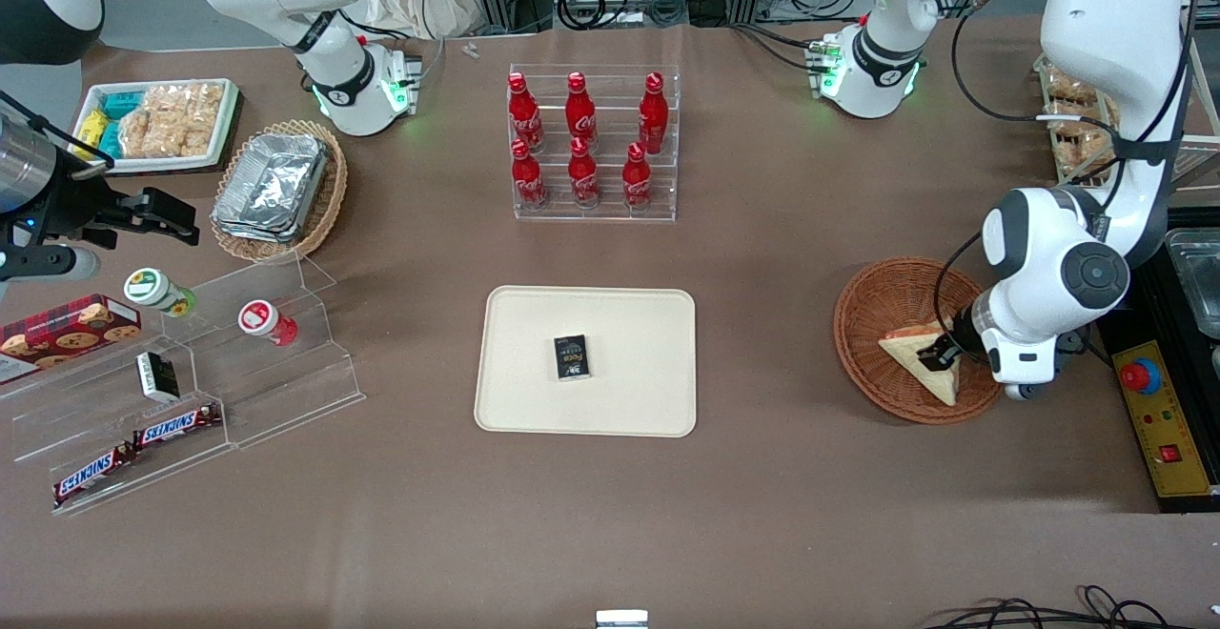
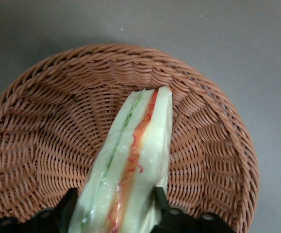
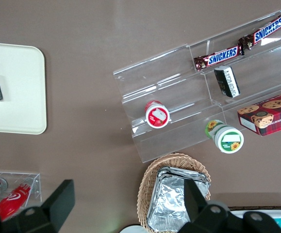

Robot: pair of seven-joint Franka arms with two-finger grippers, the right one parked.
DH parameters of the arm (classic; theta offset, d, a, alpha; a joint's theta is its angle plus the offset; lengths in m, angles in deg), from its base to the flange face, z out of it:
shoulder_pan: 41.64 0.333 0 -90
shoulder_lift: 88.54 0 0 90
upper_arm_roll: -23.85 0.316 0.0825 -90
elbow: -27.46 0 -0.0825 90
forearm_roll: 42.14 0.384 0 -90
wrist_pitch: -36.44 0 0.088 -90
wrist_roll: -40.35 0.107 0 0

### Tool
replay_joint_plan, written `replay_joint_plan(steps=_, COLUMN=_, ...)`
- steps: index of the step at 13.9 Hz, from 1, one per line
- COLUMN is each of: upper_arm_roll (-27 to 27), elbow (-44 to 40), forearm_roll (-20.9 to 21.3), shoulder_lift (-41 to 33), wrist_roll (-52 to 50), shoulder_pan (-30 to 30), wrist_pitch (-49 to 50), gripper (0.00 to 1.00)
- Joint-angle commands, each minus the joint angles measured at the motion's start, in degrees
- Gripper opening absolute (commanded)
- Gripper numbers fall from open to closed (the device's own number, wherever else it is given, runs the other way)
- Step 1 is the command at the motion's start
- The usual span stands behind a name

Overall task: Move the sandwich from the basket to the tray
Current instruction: 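Lower the left gripper and close it on the sandwich wedge, then lift the sandwich and carry it toward the cream tray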

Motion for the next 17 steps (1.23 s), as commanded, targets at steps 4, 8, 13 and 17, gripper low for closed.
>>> replay_joint_plan(steps=4, upper_arm_roll=0.3, elbow=-4.6, forearm_roll=2.2, shoulder_lift=2.8, wrist_roll=-7.8, shoulder_pan=-2.5, wrist_pitch=0.2, gripper=0.0)
replay_joint_plan(steps=8, upper_arm_roll=-0.8, elbow=-14.9, forearm_roll=2.2, shoulder_lift=2.2, wrist_roll=-6.8, shoulder_pan=-4.1, wrist_pitch=14.0, gripper=0.0)
replay_joint_plan(steps=13, upper_arm_roll=-1.4, elbow=-33.8, forearm_roll=1.6, shoulder_lift=2.8, wrist_roll=-2.5, shoulder_pan=-11.1, wrist_pitch=37.3, gripper=0.0)
replay_joint_plan(steps=17, upper_arm_roll=-3.1, elbow=-41.6, forearm_roll=-1.1, shoulder_lift=8.0, wrist_roll=2.3, shoulder_pan=-19.2, wrist_pitch=40.3, gripper=0.0)
